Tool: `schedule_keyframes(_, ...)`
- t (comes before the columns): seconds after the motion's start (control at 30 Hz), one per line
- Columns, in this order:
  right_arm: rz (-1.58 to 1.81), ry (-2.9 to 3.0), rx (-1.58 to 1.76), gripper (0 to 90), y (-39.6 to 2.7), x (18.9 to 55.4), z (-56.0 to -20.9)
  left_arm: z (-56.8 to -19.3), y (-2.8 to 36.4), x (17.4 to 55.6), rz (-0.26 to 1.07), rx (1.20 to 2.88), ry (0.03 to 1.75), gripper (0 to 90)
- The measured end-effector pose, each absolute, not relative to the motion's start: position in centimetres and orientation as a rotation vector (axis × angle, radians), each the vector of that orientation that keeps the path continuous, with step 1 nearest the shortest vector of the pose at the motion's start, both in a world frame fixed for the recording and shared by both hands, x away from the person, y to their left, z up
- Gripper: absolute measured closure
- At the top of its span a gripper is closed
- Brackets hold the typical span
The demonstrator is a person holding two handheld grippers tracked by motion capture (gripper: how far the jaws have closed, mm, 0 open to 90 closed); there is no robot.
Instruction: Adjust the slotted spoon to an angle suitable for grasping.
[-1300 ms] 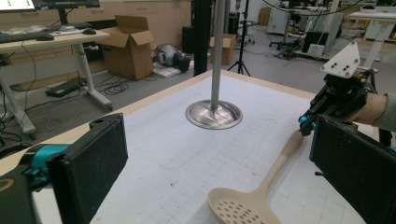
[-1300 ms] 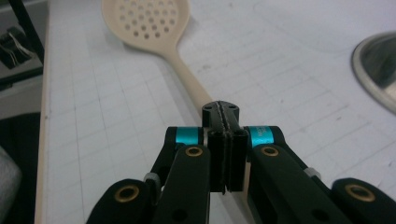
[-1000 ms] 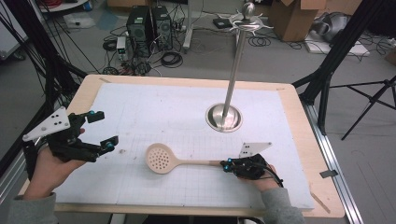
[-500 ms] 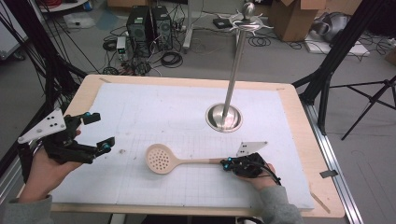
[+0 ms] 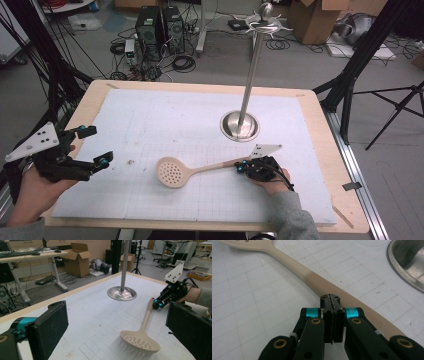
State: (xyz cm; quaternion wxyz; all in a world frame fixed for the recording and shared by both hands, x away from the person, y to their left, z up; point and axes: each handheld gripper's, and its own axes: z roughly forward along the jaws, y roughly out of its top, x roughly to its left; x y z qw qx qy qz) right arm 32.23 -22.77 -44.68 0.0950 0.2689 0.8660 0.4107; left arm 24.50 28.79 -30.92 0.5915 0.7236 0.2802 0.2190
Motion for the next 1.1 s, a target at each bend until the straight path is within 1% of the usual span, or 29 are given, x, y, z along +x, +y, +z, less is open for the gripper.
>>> schedule_keyframes(0.13, 1.279, 2.567, 0.759, 90.0, -22.0, 32.2, -43.8, -30.8, 29.2, 24.2, 0.520, 1.676, 0.659, 4.7)
schedule_keyframes(0.3, 1.319, 2.567, 0.696, 90.0, -18.5, 32.3, -42.8, -31.0, 29.6, 23.8, 0.525, 1.676, 0.668, 4.7)
schedule_keyframes(0.43, 1.290, 2.589, 0.679, 90.0, -15.5, 32.4, -43.0, -31.1, 30.0, 23.5, 0.526, 1.678, 0.679, 4.7)
schedule_keyframes(0.53, 1.303, 2.594, 0.678, 90.0, -14.2, 32.7, -43.3, -31.2, 30.2, 23.3, 0.533, 1.679, 0.685, 4.7)
schedule_keyframes(0.93, 1.334, 2.609, 0.660, 90.0, -10.7, 33.7, -43.7, -31.6, 31.4, 22.3, 0.550, 1.682, 0.722, 4.7)
schedule_keyframes(1.1, 1.253, 2.645, 0.641, 90.0, -9.4, 33.7, -44.4, -31.6, 31.6, 22.2, 0.553, 1.682, 0.727, 4.7)
